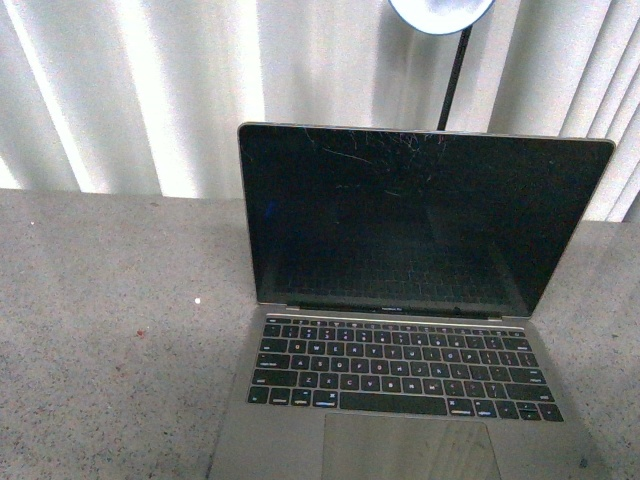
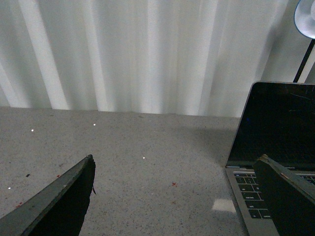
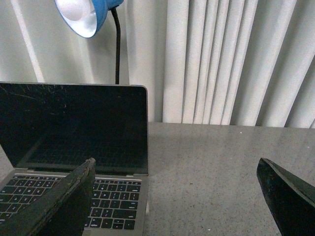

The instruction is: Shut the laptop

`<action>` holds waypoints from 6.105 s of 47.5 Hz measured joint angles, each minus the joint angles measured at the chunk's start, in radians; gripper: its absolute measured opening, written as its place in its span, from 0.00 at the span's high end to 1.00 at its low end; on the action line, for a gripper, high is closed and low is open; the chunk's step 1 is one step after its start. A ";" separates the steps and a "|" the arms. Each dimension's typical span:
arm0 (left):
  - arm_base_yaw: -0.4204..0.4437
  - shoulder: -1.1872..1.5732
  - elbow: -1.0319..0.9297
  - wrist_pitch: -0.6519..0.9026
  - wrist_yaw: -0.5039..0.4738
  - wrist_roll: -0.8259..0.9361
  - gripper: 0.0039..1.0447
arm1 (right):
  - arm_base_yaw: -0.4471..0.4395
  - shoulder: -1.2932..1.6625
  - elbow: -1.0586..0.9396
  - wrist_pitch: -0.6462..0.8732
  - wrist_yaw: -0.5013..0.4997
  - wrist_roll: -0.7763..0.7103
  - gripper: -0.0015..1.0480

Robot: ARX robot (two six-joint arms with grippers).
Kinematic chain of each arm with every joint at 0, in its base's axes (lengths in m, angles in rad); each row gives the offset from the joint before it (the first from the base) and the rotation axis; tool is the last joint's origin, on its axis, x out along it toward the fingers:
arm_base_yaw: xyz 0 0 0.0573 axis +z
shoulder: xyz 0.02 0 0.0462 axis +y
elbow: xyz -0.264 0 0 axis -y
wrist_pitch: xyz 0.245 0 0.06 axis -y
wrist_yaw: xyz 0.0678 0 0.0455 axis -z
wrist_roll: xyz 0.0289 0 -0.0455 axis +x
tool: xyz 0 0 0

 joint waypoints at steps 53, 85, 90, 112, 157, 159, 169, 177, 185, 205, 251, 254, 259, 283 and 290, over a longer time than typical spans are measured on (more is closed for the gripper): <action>0.000 0.000 0.000 0.000 0.000 0.000 0.06 | 0.000 0.000 0.000 0.000 0.000 0.000 0.07; -0.047 0.166 0.074 -0.280 -0.148 -0.284 0.06 | 0.018 0.163 0.050 -0.058 0.193 0.209 0.07; -0.055 0.161 0.073 -0.256 -0.149 -0.342 0.06 | -0.040 0.209 0.050 0.017 0.140 0.214 0.07; -0.021 0.880 0.161 0.555 0.051 -0.144 0.06 | -0.309 1.048 0.251 0.790 -0.121 -0.021 0.07; -0.188 1.829 1.545 -0.294 0.021 1.143 0.06 | -0.248 1.811 1.328 0.200 -0.595 -1.109 0.07; -0.197 1.847 1.587 -0.323 0.012 1.142 0.06 | -0.246 1.821 1.346 0.175 -0.602 -1.126 0.07; -0.236 1.931 1.756 -0.439 -0.028 1.154 0.06 | -0.226 1.884 1.423 0.041 -0.628 -1.232 0.07; -0.252 1.978 1.818 -0.472 -0.054 1.154 0.06 | -0.203 1.911 1.460 -0.020 -0.629 -1.289 0.07; -0.268 2.007 1.828 -0.471 -0.057 1.153 0.06 | -0.173 1.934 1.501 -0.076 -0.628 -1.329 0.07; -0.285 2.023 1.828 -0.458 -0.044 1.157 0.48 | -0.158 1.966 1.530 -0.190 -0.637 -1.379 0.63; -0.318 2.023 1.709 -0.487 -0.006 1.205 0.97 | -0.099 1.978 1.542 -0.494 -0.626 -1.390 0.97; -0.318 2.021 1.709 -0.488 -0.005 1.205 0.97 | -0.097 1.978 1.542 -0.519 -0.623 -1.391 0.97; -0.318 2.020 1.709 -0.492 -0.003 1.206 0.97 | -0.092 1.978 1.542 -0.542 -0.621 -1.391 0.97; -0.330 1.956 1.613 -0.498 0.018 1.211 0.97 | -0.071 1.924 1.516 -0.643 -0.597 -1.399 0.97; -0.344 1.914 1.553 -0.482 0.024 1.213 0.97 | -0.065 1.909 1.502 -0.659 -0.591 -1.399 0.97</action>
